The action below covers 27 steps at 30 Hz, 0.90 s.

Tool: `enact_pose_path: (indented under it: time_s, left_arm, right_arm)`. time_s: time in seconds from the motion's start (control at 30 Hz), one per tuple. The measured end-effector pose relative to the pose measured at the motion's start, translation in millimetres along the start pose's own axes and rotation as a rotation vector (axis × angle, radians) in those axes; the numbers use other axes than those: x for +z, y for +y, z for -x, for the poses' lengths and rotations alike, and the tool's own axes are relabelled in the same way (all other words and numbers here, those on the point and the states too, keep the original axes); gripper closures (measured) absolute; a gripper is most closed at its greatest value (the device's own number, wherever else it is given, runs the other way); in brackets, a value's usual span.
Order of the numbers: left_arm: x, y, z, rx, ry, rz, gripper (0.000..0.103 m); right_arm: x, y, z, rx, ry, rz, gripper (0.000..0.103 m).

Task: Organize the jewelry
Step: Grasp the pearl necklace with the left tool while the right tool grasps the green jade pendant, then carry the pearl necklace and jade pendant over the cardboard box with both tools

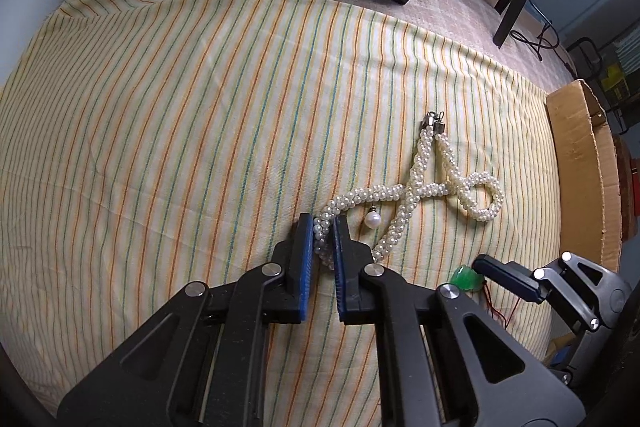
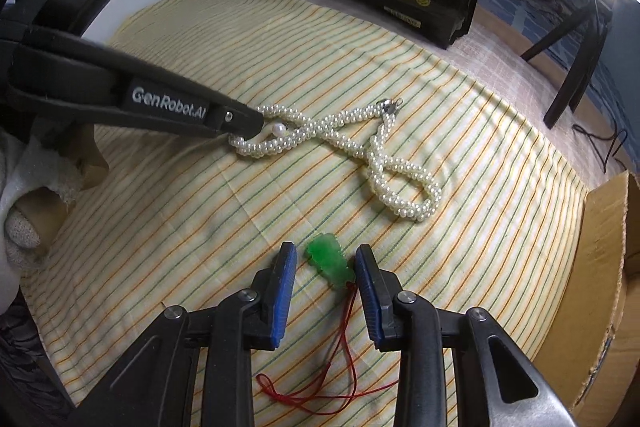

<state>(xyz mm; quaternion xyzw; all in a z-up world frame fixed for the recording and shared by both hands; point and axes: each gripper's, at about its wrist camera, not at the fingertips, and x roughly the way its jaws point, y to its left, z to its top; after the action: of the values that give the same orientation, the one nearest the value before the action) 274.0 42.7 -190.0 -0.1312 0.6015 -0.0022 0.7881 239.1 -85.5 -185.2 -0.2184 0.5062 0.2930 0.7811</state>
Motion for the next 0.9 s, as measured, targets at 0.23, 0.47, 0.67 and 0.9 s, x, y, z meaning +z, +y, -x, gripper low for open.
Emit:
enact_pose_path:
  time_s: [0.23,0.47,0.67,0.9]
  left_arm:
    - [-0.5,-0.8,-0.3,0.002,-0.002,-0.001,0.096]
    - [0.2,-0.9,7.3,-0.011,-0.013,0.005,0.097]
    - [4.5,1.4,29.8,-0.056,-0.058,0.031,0.097]
    - [4.8,-11.2,60.5,-0.128,-0.119,0.023,0.097]
  right_arm:
    - [-1.7,0.9,-3.5,-0.009,-0.001,0.011,0.076]
    - [-3.9,-3.0,2.0,0.008,-0.014,-0.031,0.087]
    - [-9.1,-12.8,24.2,0.006,-0.062,-0.080,0.087]
    - [-13.1,-27.3,54.8,0.001,-0.131,-0.150,0.087]
